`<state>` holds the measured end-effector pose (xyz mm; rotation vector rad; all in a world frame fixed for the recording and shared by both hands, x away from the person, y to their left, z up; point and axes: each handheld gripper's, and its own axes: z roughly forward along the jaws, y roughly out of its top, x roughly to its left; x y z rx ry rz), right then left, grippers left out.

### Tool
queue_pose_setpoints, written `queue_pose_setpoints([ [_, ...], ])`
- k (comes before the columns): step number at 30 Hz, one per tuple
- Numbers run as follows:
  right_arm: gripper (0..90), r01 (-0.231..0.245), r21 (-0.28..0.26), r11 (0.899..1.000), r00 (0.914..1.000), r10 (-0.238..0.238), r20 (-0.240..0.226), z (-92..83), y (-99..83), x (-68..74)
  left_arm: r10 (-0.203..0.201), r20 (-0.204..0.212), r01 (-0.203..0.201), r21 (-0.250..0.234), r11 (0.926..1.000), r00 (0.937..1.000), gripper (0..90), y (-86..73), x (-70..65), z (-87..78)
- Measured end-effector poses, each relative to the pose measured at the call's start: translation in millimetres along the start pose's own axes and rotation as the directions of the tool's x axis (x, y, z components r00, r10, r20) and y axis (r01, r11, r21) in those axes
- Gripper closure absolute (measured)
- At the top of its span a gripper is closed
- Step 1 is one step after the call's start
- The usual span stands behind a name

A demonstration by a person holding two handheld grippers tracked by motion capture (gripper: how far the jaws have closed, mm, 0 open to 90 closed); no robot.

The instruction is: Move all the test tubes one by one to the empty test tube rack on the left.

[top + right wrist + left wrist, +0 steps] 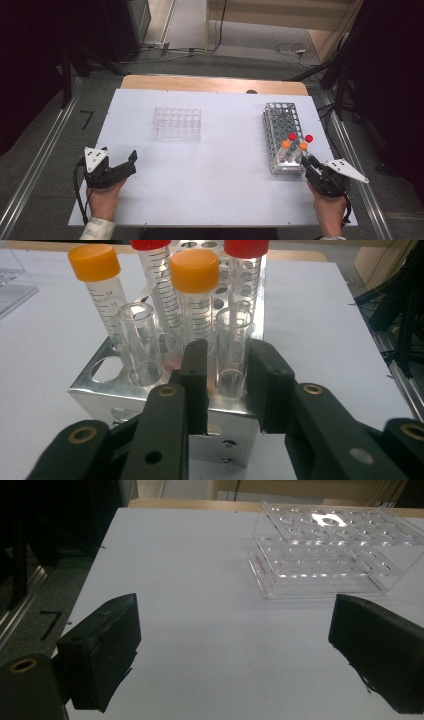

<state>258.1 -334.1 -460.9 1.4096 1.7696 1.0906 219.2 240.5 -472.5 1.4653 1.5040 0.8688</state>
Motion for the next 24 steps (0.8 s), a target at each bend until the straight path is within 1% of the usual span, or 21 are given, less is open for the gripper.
queue_pose_setpoints([
  [4, 72.5, -0.002, 0.001, 1.000, 0.9999, 0.002, 0.011, 2.2, 0.2, -1.0, 0.000, -0.002, 0.000, 0.002, 1.0000, 1.0000, 7.3, -0.1, 0.0, 0.3],
  [7, 72.8, 0.001, -0.009, 1.000, 0.9999, -0.001, 0.011, 0.5, 0.8, -1.1, 0.000, -0.002, 0.000, 0.002, 1.0000, 1.0000, 7.3, -0.1, -0.1, 0.3],
  [12, 73.2, -0.003, -0.063, 0.998, 0.9999, 0.004, 0.010, -11.9, 8.8, -1.0, -0.003, -0.002, 0.003, 0.002, 1.0000, 1.0000, 7.3, 0.0, 0.5, 0.2],
  [16, 73.5, -0.011, -0.107, 0.994, 0.9999, 0.012, 0.006, -23.1, 16.8, -1.4, -0.005, -0.003, 0.005, 0.000, 1.0000, 1.0000, 7.3, 0.0, 0.9, 0.2],
  [18, 73.5, -0.006, -0.127, 0.992, 1.0000, 0.006, 0.005, -28.5, 20.4, -0.5, -0.005, -0.003, 0.005, 0.000, 1.0000, 1.0000, 7.3, 0.0, 1.0, 0.1],
  [22, 73.6, -0.007, -0.147, 0.989, 1.0000, 0.007, 0.001, -35.1, 24.5, 0.8, -0.003, -0.009, 0.003, 0.000, 1.0000, 1.0000, 7.3, 0.1, 1.8, 0.1],
  [24, 73.6, 0.006, -0.154, 0.988, 1.0000, -0.005, 0.005, -41.0, 27.7, 2.5, -0.006, -0.013, 0.006, 0.001, 1.0000, 0.9999, 7.3, 0.5, 2.3, -0.4],
])
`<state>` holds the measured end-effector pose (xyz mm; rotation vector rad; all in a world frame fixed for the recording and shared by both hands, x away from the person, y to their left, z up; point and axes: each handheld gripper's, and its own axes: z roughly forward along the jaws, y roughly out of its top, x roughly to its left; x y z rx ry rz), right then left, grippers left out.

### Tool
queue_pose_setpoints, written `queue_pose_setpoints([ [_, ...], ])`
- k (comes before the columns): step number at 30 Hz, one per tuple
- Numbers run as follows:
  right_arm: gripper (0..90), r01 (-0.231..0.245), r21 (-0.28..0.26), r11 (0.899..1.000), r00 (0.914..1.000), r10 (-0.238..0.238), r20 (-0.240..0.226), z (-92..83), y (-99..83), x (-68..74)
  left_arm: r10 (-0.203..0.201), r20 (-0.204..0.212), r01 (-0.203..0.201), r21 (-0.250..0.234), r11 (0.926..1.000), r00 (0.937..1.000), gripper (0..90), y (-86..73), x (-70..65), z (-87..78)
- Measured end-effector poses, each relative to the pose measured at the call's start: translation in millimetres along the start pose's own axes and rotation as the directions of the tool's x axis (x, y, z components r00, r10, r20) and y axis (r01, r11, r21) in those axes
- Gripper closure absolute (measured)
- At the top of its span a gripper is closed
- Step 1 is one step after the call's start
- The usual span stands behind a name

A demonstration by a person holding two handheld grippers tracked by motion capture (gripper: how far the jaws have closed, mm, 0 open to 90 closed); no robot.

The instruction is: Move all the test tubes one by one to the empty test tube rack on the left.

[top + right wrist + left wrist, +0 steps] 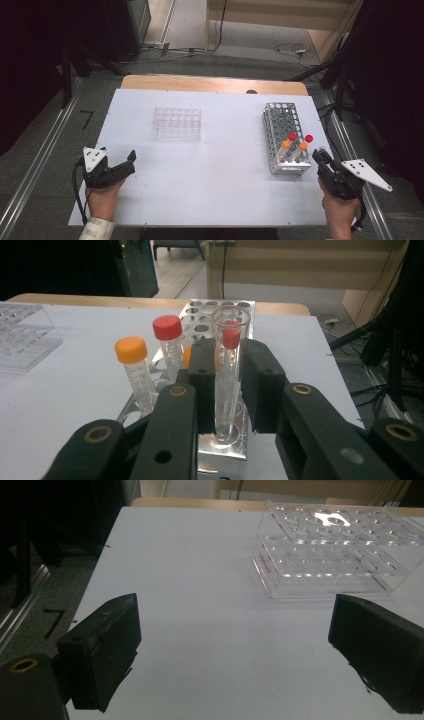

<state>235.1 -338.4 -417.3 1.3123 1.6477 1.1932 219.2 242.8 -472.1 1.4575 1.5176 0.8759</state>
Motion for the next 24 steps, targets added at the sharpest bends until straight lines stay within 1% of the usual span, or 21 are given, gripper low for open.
queue_pose_setpoints([
  [4, 73.6, 0.006, -0.002, 1.000, 0.9999, -0.006, -0.008, -7.0, 4.4, 0.8, -0.002, 0.000, 0.002, 0.001, 1.0000, 1.0000, 7.3, -0.1, 0.2, 0.2],
  [6, 73.6, 0.002, 0.005, 1.000, 0.9999, -0.002, -0.015, -8.9, 5.0, 1.6, 0.002, 0.004, -0.002, 0.003, 1.0000, 1.0000, 7.3, -0.1, -0.3, 0.7],
  [9, 73.6, 0.008, 0.016, 1.000, 0.9997, -0.007, -0.023, -10.0, 4.8, 3.3, 0.004, 0.005, -0.004, 0.005, 1.0000, 1.0000, 7.3, -0.1, -0.9, 0.7],
  [10, 73.6, 0.017, 0.023, 1.000, 0.9993, -0.016, -0.035, -10.8, 4.1, 6.4, 0.003, 0.003, -0.003, 0.005, 1.0000, 1.0000, 7.3, -0.1, -1.6, 0.8],
  [14, 73.6, 0.022, 0.025, 0.999, 0.9974, -0.020, -0.069, -12.3, 4.3, 13.6, 0.006, 0.002, -0.006, 0.007, 1.0000, 1.0000, 7.3, 0.2, -2.5, 1.5],
  [16, 73.6, 0.032, 0.027, 0.999, 0.9961, -0.030, -0.083, -13.0, 5.2, 19.1, 0.009, 0.004, -0.009, 0.006, 0.9999, 0.9999, 7.3, 0.3, -3.8, 1.4],
  [17, 73.6, 0.032, 0.027, 0.999, 0.9961, -0.030, -0.083, -13.0, 5.2, 19.1, 0.009, 0.004, -0.009, 0.006, 0.9999, 0.9999, 7.3, 0.3, -3.8, 1.4],
  [18, 73.6, 0.048, 0.028, 0.998, 0.9939, -0.045, -0.101, -13.2, 6.0, 25.0, 0.012, 0.005, -0.012, 0.006, 0.9999, 0.9999, 7.3, 0.3, -4.4, 1.4],
  [19, 73.6, 0.048, 0.028, 0.998, 0.9925, -0.045, -0.114, -13.0, 6.1, 27.6, 0.019, 0.001, -0.019, 0.008, 0.9998, 0.9998, 7.3, 0.1, -5.0, 1.4],
  [20, 73.6, 0.048, 0.028, 0.998, 0.9925, -0.045, -0.114, -13.0, 6.1, 27.6, 0.019, 0.001, -0.019, 0.008, 0.9998, 0.9998, 7.3, 0.1, -5.0, 1.4],
  [21, 73.5, 0.054, 0.028, 0.998, 0.9897, -0.050, -0.134, -12.3, 5.7, 33.3, 0.022, -0.003, -0.022, 0.009, 0.9997, 0.9998, 7.3, 0.1, -5.4, 1.4],
  [22, 73.6, 0.059, 0.030, 0.998, 0.9886, -0.054, -0.140, -11.8, 5.1, 36.3, 0.021, -0.002, -0.021, 0.010, 0.9997, 0.9998, 7.3, 0.2, -5.5, 1.3],
  [24, 73.6, 0.051, 0.037, 0.998, 0.9859, -0.044, -0.161, -10.6, 4.3, 41.5, 0.016, 0.000, -0.016, 0.007, 0.9998, 0.9999, 7.3, 0.5, -6.0, 0.9],
])
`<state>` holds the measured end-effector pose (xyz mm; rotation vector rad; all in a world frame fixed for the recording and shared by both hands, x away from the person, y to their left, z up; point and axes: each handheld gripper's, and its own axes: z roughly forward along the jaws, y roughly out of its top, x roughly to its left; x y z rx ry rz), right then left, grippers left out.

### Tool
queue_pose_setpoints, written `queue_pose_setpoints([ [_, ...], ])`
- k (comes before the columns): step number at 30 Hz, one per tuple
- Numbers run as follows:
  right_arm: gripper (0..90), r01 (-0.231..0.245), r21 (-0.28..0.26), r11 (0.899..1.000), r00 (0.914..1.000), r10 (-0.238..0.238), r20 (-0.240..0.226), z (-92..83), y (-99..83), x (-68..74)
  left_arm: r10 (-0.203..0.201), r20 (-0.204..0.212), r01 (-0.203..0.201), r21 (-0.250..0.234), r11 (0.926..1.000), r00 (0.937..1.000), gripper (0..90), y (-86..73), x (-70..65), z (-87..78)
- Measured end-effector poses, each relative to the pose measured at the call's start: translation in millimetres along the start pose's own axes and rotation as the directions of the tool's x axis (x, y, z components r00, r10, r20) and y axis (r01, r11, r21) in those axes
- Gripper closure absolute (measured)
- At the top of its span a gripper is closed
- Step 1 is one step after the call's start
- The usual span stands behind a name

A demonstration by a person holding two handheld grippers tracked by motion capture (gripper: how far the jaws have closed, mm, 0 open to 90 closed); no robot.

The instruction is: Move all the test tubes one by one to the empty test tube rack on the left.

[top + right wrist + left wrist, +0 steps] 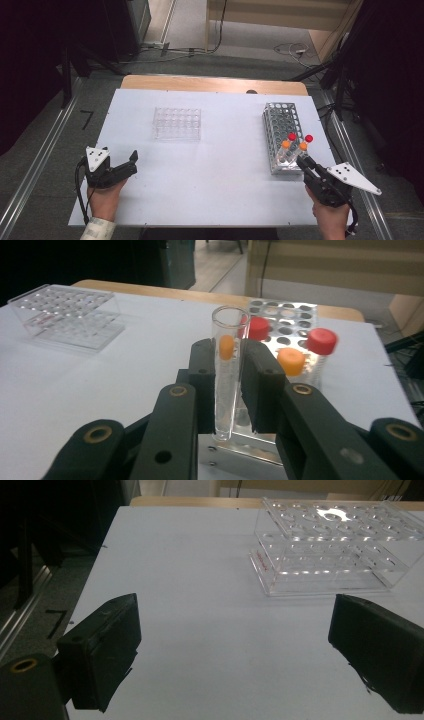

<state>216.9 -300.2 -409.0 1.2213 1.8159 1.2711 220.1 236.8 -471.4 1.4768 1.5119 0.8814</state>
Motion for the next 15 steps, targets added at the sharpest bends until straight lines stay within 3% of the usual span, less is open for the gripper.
queue_pose_setpoints([
  [10, 73.6, 0.065, 0.038, 0.997, 0.9939, -0.062, -0.092, 19.5, 2.5, 36.7, 0.001, 0.034, -0.001, -0.004, 1.0000, 0.9994, 7.3, 6.6, -12.8, -0.4],
  [15, 73.6, 0.084, 0.044, 0.995, 0.9879, -0.078, -0.134, 41.3, 6.3, 59.1, 0.006, 0.059, -0.006, -0.004, 1.0000, 0.9982, 7.2, 10.2, -19.2, 0.7],
])
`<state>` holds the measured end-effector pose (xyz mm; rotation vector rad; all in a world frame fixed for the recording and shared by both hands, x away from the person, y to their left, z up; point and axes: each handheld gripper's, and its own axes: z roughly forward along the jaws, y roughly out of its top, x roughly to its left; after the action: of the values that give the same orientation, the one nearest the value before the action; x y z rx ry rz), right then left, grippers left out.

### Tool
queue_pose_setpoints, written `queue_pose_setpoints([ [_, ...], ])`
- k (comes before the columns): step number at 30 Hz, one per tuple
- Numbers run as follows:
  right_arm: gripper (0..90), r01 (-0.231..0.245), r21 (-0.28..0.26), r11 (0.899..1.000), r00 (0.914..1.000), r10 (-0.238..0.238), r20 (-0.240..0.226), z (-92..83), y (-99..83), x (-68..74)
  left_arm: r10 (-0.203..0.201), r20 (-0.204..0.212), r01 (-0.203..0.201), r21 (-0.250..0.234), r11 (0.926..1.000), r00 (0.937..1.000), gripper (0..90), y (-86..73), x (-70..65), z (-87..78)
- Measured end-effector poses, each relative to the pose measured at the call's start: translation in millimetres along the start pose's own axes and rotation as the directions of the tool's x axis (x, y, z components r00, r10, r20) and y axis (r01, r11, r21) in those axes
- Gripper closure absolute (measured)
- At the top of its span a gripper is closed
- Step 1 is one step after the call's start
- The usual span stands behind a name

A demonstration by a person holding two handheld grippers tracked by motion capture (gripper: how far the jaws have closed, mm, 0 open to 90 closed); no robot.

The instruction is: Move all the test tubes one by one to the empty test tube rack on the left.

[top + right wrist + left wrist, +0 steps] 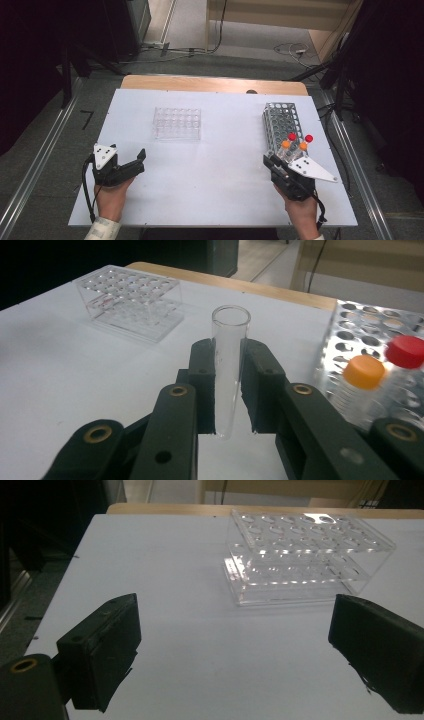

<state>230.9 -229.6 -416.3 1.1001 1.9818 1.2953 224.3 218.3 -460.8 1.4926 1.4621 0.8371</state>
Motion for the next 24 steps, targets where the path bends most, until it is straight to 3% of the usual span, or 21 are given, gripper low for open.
queue_pose_setpoints([
  [7, 73.6, 0.003, 0.017, 1.000, 0.9980, -0.002, -0.063, 35.3, 4.6, 21.7, 0.018, 0.003, -0.018, -0.004, 0.9998, 0.9998, 7.3, 4.9, -5.3, 0.3],
  [13, 73.6, 0.003, 0.019, 1.000, 0.9945, -0.001, -0.105, 58.2, 7.8, 37.0, 0.023, 0.032, -0.022, -0.010, 0.9997, 0.9992, 12.0, 7.7, -12.7, 4.3],
  [24, 73.6, 0.007, 0.026, 1.000, 0.9899, -0.003, -0.142, 82.2, 13.3, 54.1, 0.026, 0.091, -0.025, -0.006, 0.9997, 0.9955, 13.1, 14.0, -27.0, 8.7],
])
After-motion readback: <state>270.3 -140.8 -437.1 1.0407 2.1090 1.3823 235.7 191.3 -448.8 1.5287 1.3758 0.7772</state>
